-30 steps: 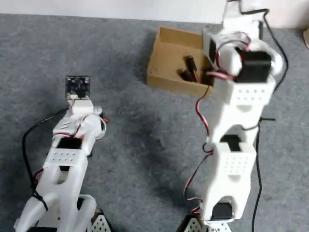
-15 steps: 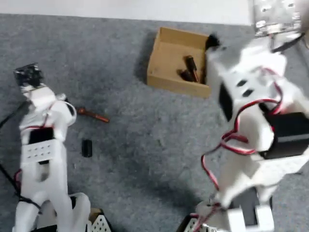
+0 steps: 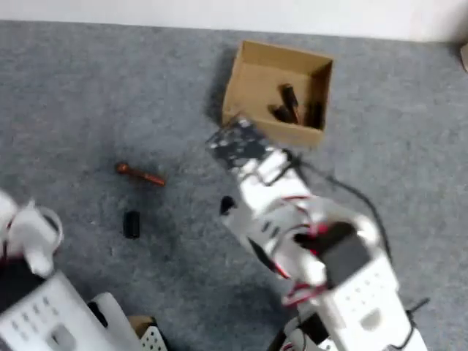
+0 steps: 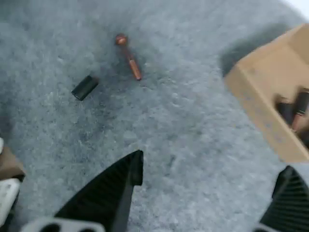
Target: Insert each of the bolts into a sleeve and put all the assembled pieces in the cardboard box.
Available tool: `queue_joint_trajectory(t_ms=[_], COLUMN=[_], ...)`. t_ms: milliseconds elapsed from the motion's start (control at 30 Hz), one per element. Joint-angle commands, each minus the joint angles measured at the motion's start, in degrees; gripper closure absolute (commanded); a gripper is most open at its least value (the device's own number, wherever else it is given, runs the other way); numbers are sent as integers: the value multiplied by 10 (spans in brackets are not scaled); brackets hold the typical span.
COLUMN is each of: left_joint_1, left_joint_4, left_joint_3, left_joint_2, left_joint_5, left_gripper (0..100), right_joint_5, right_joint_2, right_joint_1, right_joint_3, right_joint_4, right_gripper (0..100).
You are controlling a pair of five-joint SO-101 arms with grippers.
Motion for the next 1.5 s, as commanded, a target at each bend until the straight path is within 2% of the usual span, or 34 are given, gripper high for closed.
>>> queue_joint_trajectory(t_ms=[0, 100, 167, 400, 567, 800, 1067, 1200, 1467], left_joint_1=[-144, -237, -284, -284, -285, -285, -285, -285, -285], left_joint_4=[34, 79, 87, 82, 86, 85, 84, 82, 82], left_joint_3=[45, 91, 124, 150, 153, 154, 156, 168, 168], left_joint_2=[-149, -263, -331, -305, -323, -324, -324, -325, -325], left_joint_5=[-55, -137, -146, -146, -146, -146, -146, -146, -146], left_gripper=[992, 992, 993, 993, 993, 993, 993, 993, 993], right_joint_5=[12, 15, 33, 35, -105, -236, -454, -494, -498], right_joint_2=[4, 44, 81, 296, 458, 662, 818, 865, 933], right_joint_1=[-8, -9, -29, -110, -140, -207, -200, -199, -202], right_joint_3=[107, 156, 149, 49, -108, -284, -460, -487, -489], right_joint_4=[-105, -157, -183, -232, -231, -247, -247, -247, -247], right_gripper=[617, 617, 617, 617, 617, 617, 617, 617, 622])
